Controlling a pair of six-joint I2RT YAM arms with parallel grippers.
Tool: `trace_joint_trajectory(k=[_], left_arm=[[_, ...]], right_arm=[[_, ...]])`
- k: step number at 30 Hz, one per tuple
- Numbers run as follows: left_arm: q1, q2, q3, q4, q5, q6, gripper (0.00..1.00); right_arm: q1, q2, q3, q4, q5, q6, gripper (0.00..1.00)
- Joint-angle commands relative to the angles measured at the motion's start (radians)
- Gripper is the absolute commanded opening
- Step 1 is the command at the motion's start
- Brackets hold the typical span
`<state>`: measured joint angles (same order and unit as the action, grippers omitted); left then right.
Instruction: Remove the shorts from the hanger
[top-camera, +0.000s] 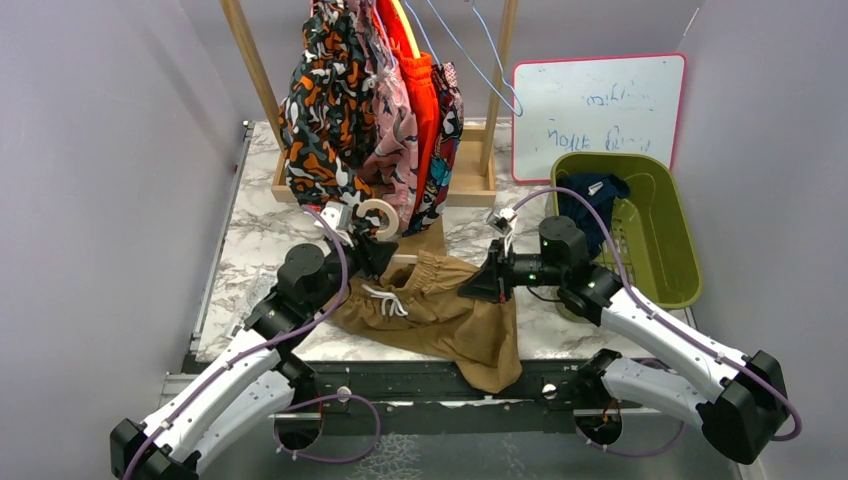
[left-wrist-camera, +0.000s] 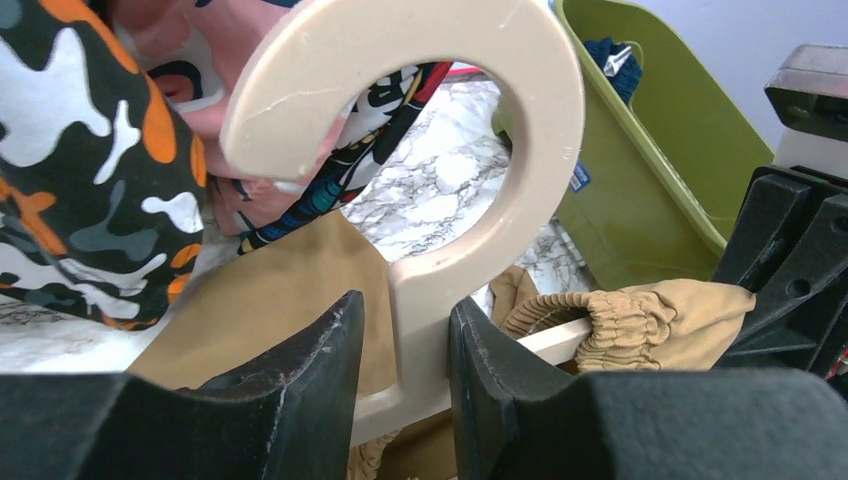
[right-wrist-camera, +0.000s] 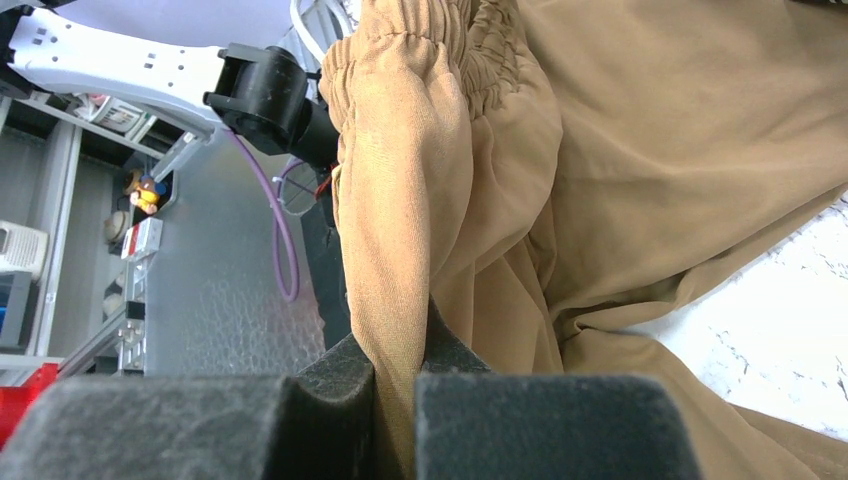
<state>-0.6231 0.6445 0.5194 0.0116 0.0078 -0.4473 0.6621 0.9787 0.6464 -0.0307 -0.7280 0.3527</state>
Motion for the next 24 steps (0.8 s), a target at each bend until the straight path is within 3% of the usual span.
trace_joint_trajectory(k=[1,4,10,13,14,18,22,24], left_arm=[[0.005,0.062,0.014,0.057,0.094,-0.007,0.38],[0.003,0.072,0.017,0.049,0.033,-0.017,0.34],[0.003,0.048,0.005,0.047,-0.112,-0.053,0.17],[0.003,0.044,0.004,0.051,-0.144,-0.054,0.0],[0.003,0.043,0.004,0.05,-0.146,-0.048,0.0],[0.003,0.042,0.042,0.039,-0.113,0.043,0.0],[0.003,0.043,0.154,-0.036,-0.17,0.187,0.0],[0.003,0.044,0.203,-0.07,-0.207,0.255,0.0]], right_arm=[[0.008,-0.021,0.017,0.086,-0.067,0.019,0.01],[0.008,-0.026,0.015,0.094,-0.068,0.026,0.01],[0.008,-0.025,0.013,0.092,-0.063,0.031,0.01],[0.008,-0.023,0.019,0.086,-0.076,0.027,0.04],[0.008,-0.02,0.026,0.078,-0.078,0.02,0.1],[0.008,-0.009,0.106,-0.017,-0.002,-0.031,0.5],[0.008,0.015,0.25,-0.156,0.134,-0.136,0.69],[0.008,0.035,0.328,-0.22,0.186,-0.19,0.72]])
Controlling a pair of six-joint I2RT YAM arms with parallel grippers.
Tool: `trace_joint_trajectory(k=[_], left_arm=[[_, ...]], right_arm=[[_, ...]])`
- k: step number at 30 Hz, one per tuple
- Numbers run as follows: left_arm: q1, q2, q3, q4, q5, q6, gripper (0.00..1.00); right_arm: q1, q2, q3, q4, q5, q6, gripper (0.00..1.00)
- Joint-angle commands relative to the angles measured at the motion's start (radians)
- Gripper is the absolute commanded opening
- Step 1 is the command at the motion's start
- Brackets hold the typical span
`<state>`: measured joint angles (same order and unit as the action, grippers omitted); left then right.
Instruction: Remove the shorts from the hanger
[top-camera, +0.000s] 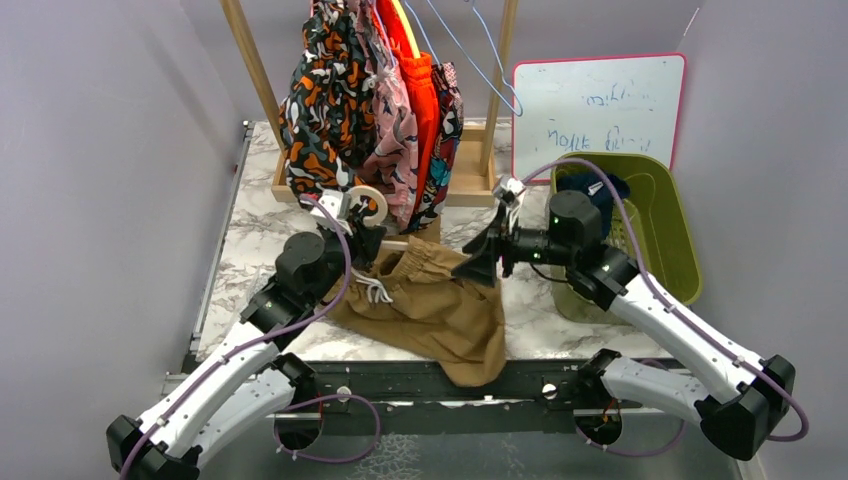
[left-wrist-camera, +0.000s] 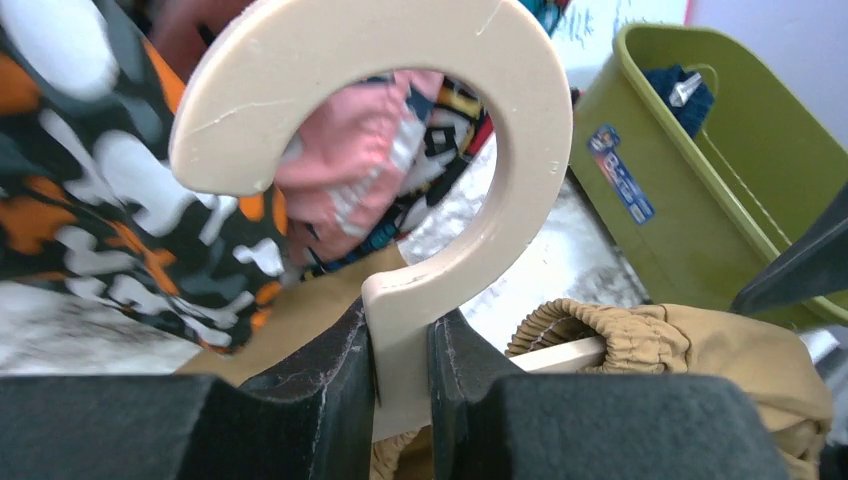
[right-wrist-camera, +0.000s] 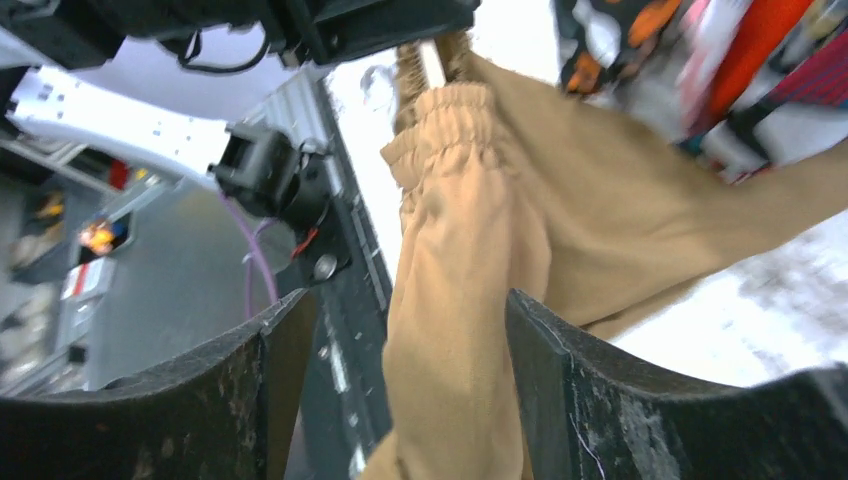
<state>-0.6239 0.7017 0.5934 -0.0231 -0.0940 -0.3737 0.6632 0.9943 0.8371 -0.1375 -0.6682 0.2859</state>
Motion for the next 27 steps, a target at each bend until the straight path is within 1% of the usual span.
trace_joint_trajectory(k=[1,4,6,7,9,10,11,15,18,20,21,24,27], left_arm=[[0.004,-0.015,0.149,-0.049,-0.121,0.212,0.0],[0.003,-0.035,0.175,-0.076,-0.189,0.269,0.0],[0.004,-0.061,0.166,-0.076,-0.229,0.289,0.0],[0.004,-0.073,0.158,-0.076,-0.243,0.295,0.0],[0.003,-0.096,0.134,-0.078,-0.256,0.301,0.0],[0.004,-0.107,0.115,-0.077,-0.257,0.3,0.0],[0.004,-0.115,0.094,-0.076,-0.255,0.298,0.0],[0.004,-0.128,0.067,-0.099,-0.236,0.292,0.0],[0.004,-0.136,0.057,-0.102,-0.229,0.287,0.0],[0.005,-0.142,0.051,-0.101,-0.223,0.286,0.0],[0.006,-0.141,0.05,-0.103,-0.218,0.29,0.0],[0.013,-0.128,0.054,-0.118,-0.178,0.314,0.0],[0.021,-0.12,0.061,-0.127,-0.151,0.309,0.0]], right_arm=[[0.007,0.03,0.176,-0.146,0.153,-0.149,0.73],[0.007,0.062,0.272,-0.212,0.24,-0.188,0.76],[0.007,0.086,0.315,-0.23,0.204,-0.202,0.76],[0.007,0.102,0.337,-0.233,0.16,-0.196,0.74],[0.011,0.149,0.371,-0.237,0.084,-0.172,0.62],[0.028,0.166,0.384,-0.243,0.1,-0.161,0.61],[0.06,0.18,0.397,-0.251,0.137,-0.171,0.6],[0.216,0.248,0.438,-0.269,0.382,-0.224,0.59],[0.274,0.319,0.494,-0.292,0.515,-0.223,0.58],[0.294,0.345,0.509,-0.285,0.556,-0.232,0.55],[0.297,0.354,0.512,-0.271,0.549,-0.231,0.54],[0.308,0.392,0.531,-0.239,0.534,-0.227,0.53],[0.335,0.457,0.58,-0.26,0.599,-0.251,0.52]])
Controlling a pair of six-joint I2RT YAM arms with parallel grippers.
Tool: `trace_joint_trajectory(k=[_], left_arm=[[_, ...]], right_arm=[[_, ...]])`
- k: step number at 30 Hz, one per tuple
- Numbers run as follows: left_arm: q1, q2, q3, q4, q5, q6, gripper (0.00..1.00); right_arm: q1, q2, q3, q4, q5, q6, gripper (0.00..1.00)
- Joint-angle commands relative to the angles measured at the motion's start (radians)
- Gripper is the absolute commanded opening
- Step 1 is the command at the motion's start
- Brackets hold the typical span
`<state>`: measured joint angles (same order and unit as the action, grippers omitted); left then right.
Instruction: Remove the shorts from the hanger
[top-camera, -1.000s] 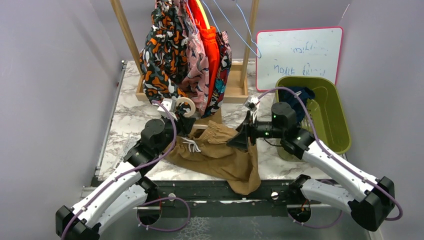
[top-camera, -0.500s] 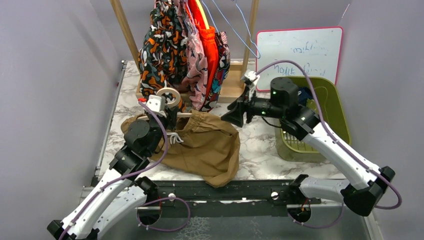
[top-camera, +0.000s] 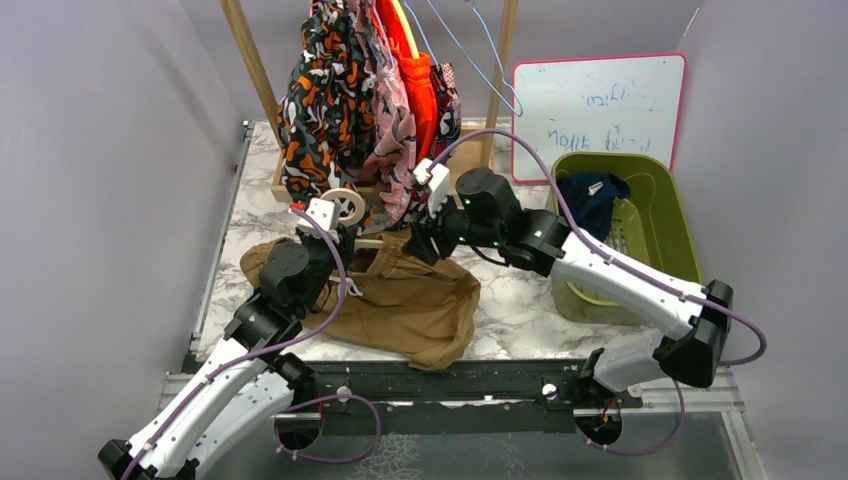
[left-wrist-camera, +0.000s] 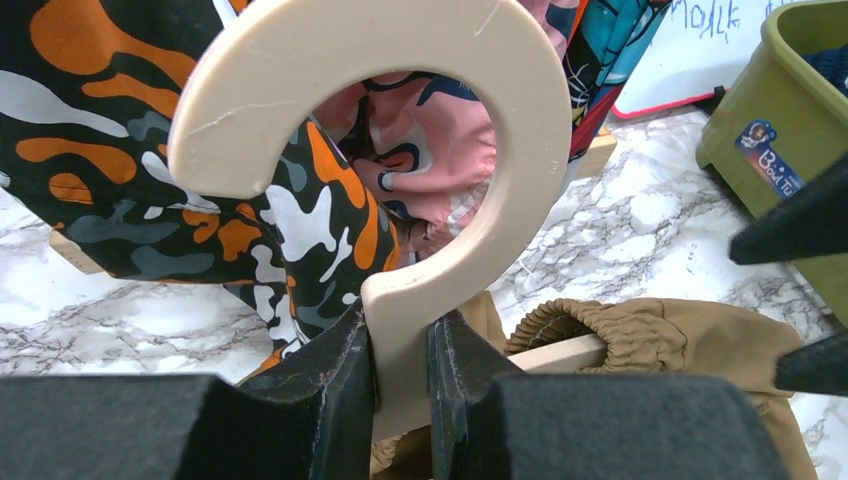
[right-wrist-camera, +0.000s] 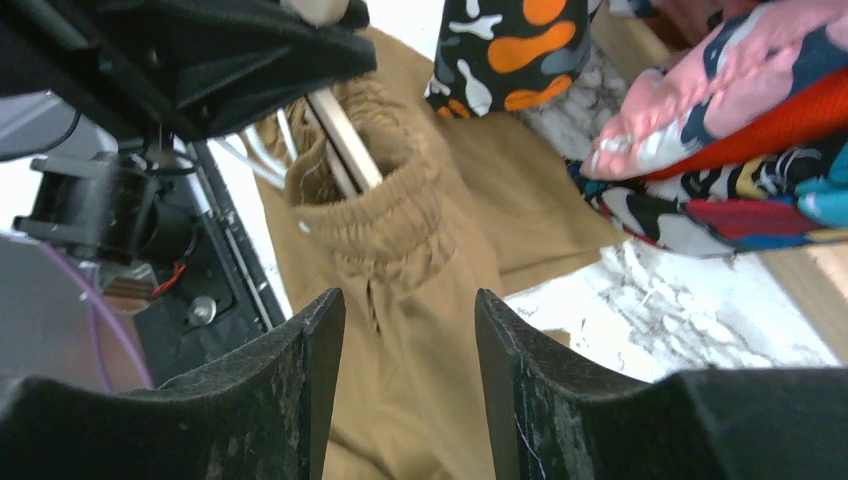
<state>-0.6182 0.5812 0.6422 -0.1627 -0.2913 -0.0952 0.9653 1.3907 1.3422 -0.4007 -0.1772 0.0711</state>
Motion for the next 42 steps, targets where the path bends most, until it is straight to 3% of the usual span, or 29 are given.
trace_joint_trajectory(k=[1,11,14,15,20,23,27,36,42], left_arm=[[0.018,0.0,0.011,0.013,0.058,0.027,0.0],[0.066,0.002,0.005,0.012,0.102,0.025,0.0],[0.078,0.005,0.007,0.011,0.112,0.023,0.0],[0.083,0.007,0.007,0.011,0.114,0.023,0.0],[0.098,0.016,0.007,0.014,0.136,0.019,0.0],[0.107,0.02,0.009,0.013,0.152,0.015,0.0],[0.119,0.027,0.01,0.013,0.167,0.015,0.0],[0.128,0.021,0.007,0.011,0.155,0.015,0.0],[0.137,0.016,0.006,0.005,0.121,0.012,0.0]], right_arm=[[0.041,0.084,0.089,-0.006,0.125,-0.046,0.51],[0.061,0.168,0.102,0.048,0.095,-0.039,0.38],[0.061,0.175,0.092,0.068,0.094,-0.039,0.17],[0.061,0.173,0.087,0.079,0.097,-0.039,0.15],[0.061,0.167,0.074,0.098,0.117,-0.056,0.14],[0.061,0.171,0.077,0.102,0.101,-0.061,0.28],[0.061,0.195,0.093,0.105,0.073,-0.063,0.31],[0.061,0.185,0.045,0.148,0.133,-0.052,0.02],[0.06,0.088,-0.062,0.226,0.247,-0.076,0.01]])
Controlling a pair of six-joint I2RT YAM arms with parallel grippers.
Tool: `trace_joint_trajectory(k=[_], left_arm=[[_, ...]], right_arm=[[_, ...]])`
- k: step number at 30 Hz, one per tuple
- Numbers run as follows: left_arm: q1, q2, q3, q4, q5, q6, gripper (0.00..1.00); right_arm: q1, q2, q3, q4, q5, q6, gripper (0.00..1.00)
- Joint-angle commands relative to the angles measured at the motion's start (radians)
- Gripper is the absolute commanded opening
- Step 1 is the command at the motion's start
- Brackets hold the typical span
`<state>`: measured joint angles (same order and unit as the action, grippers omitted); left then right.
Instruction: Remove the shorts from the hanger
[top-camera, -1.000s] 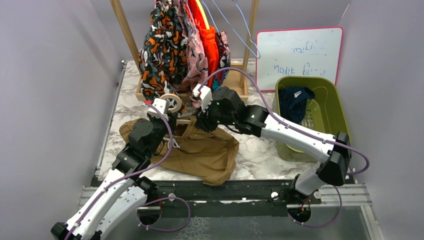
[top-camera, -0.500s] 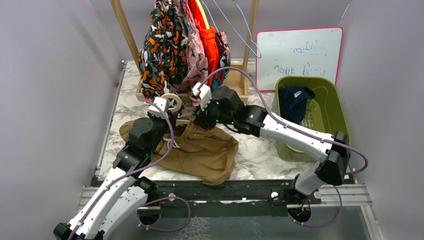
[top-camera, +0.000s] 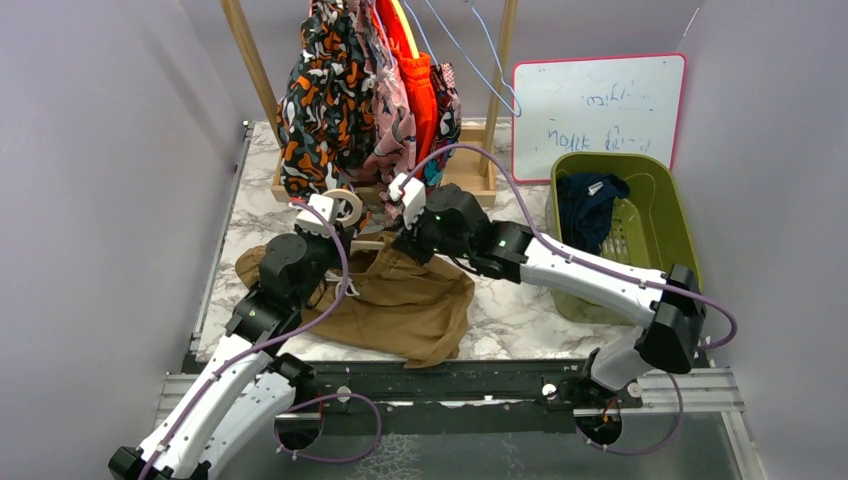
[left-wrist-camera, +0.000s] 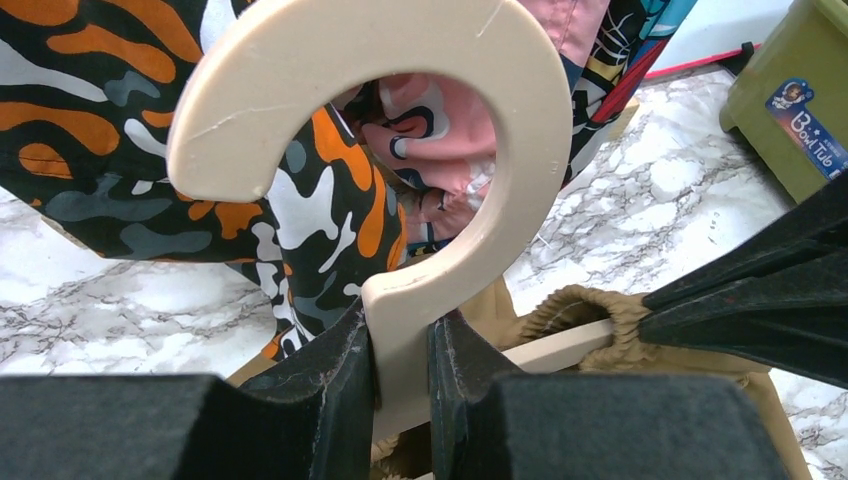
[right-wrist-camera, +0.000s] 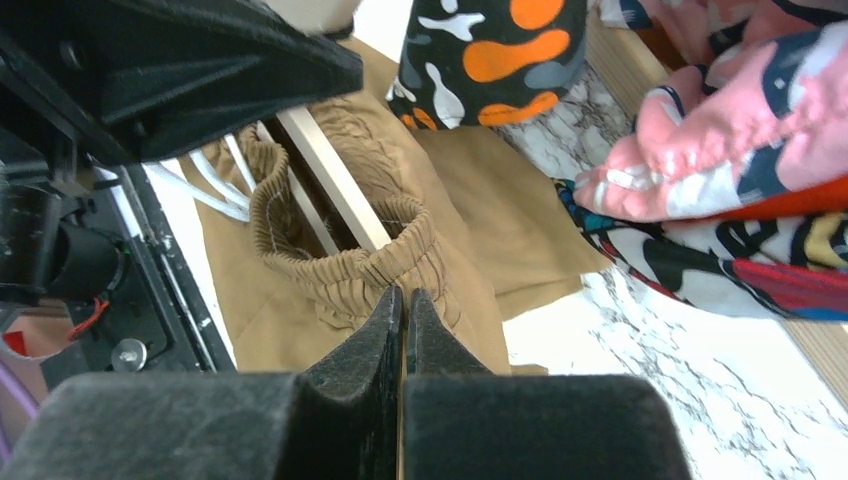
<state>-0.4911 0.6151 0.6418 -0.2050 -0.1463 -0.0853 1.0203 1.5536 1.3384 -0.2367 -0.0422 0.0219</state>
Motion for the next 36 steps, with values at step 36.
trace_joint_trajectory(k=[36], left_arm=[[0.117,-0.049,-0.001,0.058,0.029,-0.047,0.0]], right_arm=[[-0.03,-0.35,-0.506,0.108,0.289,0.197,0.01]])
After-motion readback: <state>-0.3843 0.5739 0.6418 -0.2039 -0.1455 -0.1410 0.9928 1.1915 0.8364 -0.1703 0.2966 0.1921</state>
